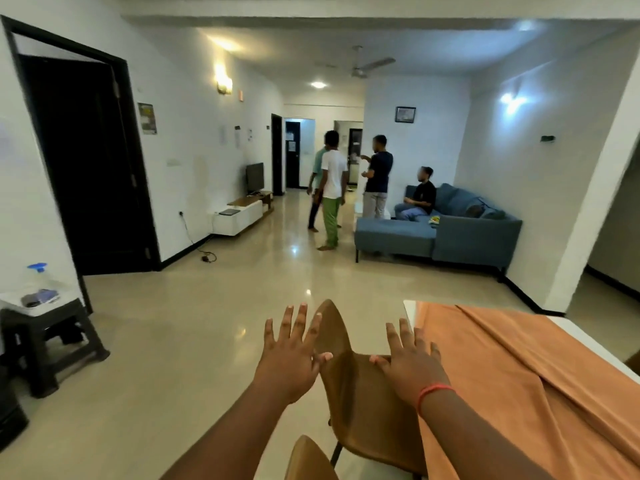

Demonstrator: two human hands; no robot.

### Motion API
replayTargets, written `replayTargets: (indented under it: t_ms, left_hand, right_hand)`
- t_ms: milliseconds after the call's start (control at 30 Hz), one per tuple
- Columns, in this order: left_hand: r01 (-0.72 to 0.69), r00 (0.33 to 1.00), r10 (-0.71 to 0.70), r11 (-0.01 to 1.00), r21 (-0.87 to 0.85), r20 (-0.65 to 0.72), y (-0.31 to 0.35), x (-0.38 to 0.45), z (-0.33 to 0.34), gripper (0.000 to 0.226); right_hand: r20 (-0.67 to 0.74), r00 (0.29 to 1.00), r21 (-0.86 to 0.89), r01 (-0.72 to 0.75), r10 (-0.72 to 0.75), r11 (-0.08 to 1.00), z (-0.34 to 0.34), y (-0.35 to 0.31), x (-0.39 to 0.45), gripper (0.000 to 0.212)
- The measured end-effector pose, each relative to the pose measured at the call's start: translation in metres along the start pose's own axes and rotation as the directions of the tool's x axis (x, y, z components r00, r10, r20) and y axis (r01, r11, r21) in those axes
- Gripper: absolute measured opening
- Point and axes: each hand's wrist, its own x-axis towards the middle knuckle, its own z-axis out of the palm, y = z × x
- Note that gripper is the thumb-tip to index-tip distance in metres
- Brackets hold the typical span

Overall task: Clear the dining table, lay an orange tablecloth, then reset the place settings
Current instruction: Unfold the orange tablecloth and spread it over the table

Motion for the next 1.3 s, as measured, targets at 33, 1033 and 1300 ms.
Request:
replayTargets:
  t_ms: [33, 1033, 1300]
  left_hand:
    - [0.012, 1.000, -0.012, 1.000, 0.012, -0.010, -0.012, 0.000, 0.001, 0.074]
    - [-0.245, 0.951, 0.261, 0.963, 0.111, -0.168, -0.362, 0.353, 0.030, 0.075]
    - [-0.212, 0.948, 0.224, 0.974, 0.074, -0.228, -0.372, 0.557, 0.072, 0.077]
  right_hand:
    - [-0.009, 1.000, 0.016, 0.011, -0.011, 1.000, 0.001, -0.010, 0.009, 0.080]
    - [-0.307, 0.940, -0.100, -0.187, 0.148, 0.977, -0.009, -0.248, 0.382, 0.092]
    - [-0.309, 0.933, -0.102, -0.224, 0.183, 0.969, -0.008, -0.193, 0.569, 0.087]
